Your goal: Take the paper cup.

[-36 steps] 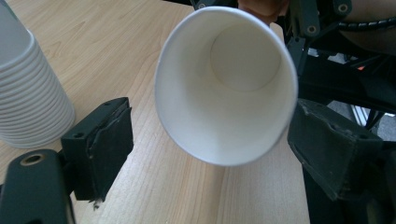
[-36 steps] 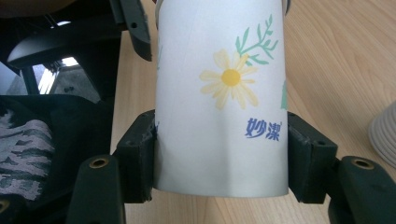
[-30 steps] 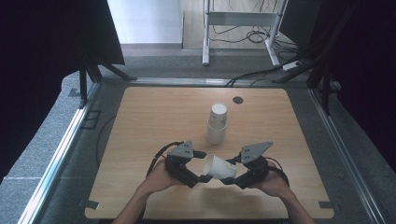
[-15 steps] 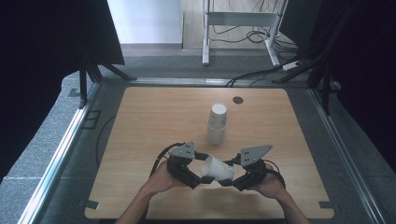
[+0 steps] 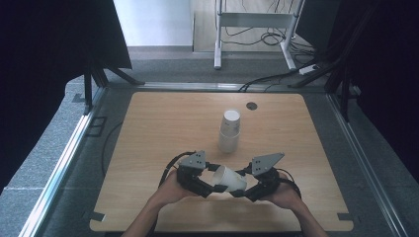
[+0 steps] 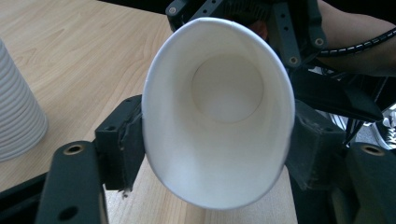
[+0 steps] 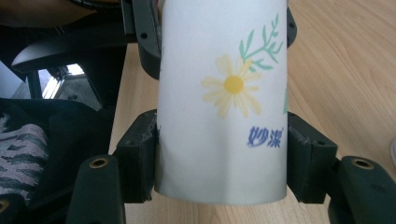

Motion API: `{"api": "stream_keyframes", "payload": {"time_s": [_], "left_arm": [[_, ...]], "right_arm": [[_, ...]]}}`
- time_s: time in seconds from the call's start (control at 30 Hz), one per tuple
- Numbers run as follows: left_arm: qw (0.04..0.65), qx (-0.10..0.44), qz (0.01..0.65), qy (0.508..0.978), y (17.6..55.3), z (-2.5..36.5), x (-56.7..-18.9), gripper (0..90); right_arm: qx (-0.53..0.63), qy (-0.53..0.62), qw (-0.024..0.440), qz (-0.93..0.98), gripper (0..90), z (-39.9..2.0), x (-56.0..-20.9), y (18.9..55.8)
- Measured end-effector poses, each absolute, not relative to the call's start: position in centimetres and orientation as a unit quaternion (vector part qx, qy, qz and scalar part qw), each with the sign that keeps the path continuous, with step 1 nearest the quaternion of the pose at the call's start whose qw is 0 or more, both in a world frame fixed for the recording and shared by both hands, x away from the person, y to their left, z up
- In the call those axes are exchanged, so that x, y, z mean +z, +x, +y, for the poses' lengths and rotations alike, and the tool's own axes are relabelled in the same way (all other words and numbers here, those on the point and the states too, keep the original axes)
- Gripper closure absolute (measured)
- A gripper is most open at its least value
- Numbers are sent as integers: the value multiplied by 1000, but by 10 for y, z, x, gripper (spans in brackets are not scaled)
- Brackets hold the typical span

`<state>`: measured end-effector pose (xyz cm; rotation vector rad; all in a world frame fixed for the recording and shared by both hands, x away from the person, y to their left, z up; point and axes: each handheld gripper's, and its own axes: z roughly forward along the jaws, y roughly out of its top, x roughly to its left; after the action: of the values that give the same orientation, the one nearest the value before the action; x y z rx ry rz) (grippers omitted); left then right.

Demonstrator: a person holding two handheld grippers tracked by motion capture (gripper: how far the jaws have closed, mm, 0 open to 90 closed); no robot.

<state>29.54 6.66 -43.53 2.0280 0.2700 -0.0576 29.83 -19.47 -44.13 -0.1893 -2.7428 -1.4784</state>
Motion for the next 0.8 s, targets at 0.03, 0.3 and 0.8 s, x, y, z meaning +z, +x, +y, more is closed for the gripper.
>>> {"api": "stream_keyframes", "payload": {"time_s": [0.03, 0.3, 0.8], "left_arm": [[521, -24, 113, 846, 295, 67, -434, 307], [508, -9, 107, 854, 295, 67, -426, 324], [395, 35, 83, 914, 293, 49, -410, 321]], "right_arm": [[-472, -61, 10, -879, 358, -194, -442, 299], [-465, -78, 2, -882, 282, -192, -441, 299], [-347, -54, -38, -935, 200, -179, -430, 297]]}}
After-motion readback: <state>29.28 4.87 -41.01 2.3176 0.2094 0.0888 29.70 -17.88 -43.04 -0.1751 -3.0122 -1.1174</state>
